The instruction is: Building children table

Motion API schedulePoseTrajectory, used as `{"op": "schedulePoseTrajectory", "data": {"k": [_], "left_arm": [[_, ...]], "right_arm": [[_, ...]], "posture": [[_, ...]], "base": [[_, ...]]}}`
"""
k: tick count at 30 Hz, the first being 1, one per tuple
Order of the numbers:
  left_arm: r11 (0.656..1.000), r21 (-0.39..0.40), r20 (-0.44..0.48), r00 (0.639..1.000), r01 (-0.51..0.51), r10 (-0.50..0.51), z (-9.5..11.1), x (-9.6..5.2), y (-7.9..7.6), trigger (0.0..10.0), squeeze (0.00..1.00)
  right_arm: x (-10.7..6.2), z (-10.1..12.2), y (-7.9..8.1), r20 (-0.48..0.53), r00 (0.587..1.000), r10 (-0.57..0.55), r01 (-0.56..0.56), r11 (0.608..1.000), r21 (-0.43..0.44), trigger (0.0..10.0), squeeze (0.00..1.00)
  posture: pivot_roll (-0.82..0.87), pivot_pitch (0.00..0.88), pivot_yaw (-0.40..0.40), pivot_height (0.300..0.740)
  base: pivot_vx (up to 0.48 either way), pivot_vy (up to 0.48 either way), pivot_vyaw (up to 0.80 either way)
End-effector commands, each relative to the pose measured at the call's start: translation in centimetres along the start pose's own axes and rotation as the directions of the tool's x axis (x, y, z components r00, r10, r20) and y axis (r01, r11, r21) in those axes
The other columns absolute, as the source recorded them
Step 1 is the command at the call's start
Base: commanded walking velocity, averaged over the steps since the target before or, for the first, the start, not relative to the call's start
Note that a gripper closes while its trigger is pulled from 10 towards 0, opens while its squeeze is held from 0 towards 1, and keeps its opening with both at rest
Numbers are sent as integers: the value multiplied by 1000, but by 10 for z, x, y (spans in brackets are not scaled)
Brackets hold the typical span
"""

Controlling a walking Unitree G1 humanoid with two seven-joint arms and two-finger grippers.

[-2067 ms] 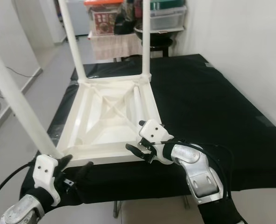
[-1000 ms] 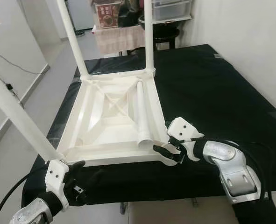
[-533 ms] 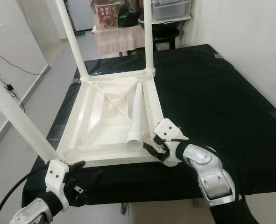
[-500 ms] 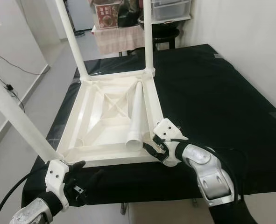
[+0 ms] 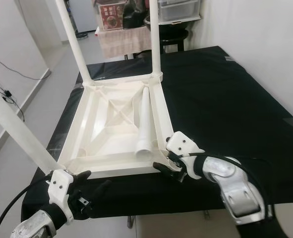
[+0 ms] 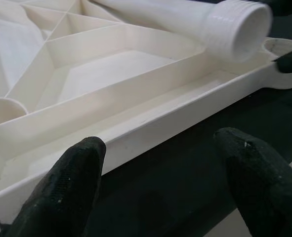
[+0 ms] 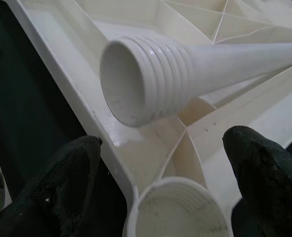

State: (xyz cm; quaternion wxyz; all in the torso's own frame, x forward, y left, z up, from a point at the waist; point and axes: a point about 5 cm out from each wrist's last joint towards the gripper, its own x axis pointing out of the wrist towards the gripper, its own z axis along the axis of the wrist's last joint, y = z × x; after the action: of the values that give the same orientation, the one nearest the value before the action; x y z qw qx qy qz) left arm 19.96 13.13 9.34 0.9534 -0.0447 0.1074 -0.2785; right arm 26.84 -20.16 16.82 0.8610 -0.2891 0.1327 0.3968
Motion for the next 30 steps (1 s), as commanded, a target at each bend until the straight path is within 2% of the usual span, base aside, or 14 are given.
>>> {"op": "schedulePoseTrajectory", "data": {"k": [1,2,3,5,9,17,20,24,30], "left_arm": [[1000,-11,-9,1000,-14,14,-2,-2,4,10000,0],[1000,-11,-9,1000,-14,14,-2,-2,4,10000,0],[1000,-11,-8,1000,-15,15,-2,-2,4,10000,0],[1000,-10,-7,1000,-17,17,-2,-2,4,10000,0],[1000,-9,-6,1000,-18,17,-2,-2,4,10000,0],[1000,-9,-2,1000,-20,20,-1,-1,3,10000,0],[1000,-11,0,1000,-20,20,-1,-1,3,10000,0],[1000,-13,0,1000,-19,19,-1,-1,3,10000,0],[1000,-14,0,1000,-16,16,-1,0,3,10000,0]], "right_arm": [[0,11,6,65,996,54,-54,999,-4,10000,0],[0,11,6,65,996,54,-54,999,-4,10000,0],[8,20,9,110,993,38,-40,999,13,10000,0],[18,26,8,130,991,-9,5,1000,29,10000,0],[21,27,7,128,991,-28,24,999,29,10000,0],[33,23,0,66,990,-122,120,992,30,10000,0],[38,23,-6,25,975,-222,221,975,28,10000,0],[43,27,-3,5,960,-281,281,959,23,10000,0],[47,33,13,59,980,-188,185,981,52,10000,0]], "posture": [[-143,41,90,740],[-143,41,90,740],[-140,41,89,740],[-138,40,88,740],[-137,39,87,740],[-134,38,83,740],[-142,39,81,740],[-146,41,79,740],[-146,41,82,740]], "base": [[0,0,0],[0,0,0],[0,0,0],[0,0,0],[0,0,0],[0,0,0],[0,0,0],[0,0,0],[0,0,0]]}}
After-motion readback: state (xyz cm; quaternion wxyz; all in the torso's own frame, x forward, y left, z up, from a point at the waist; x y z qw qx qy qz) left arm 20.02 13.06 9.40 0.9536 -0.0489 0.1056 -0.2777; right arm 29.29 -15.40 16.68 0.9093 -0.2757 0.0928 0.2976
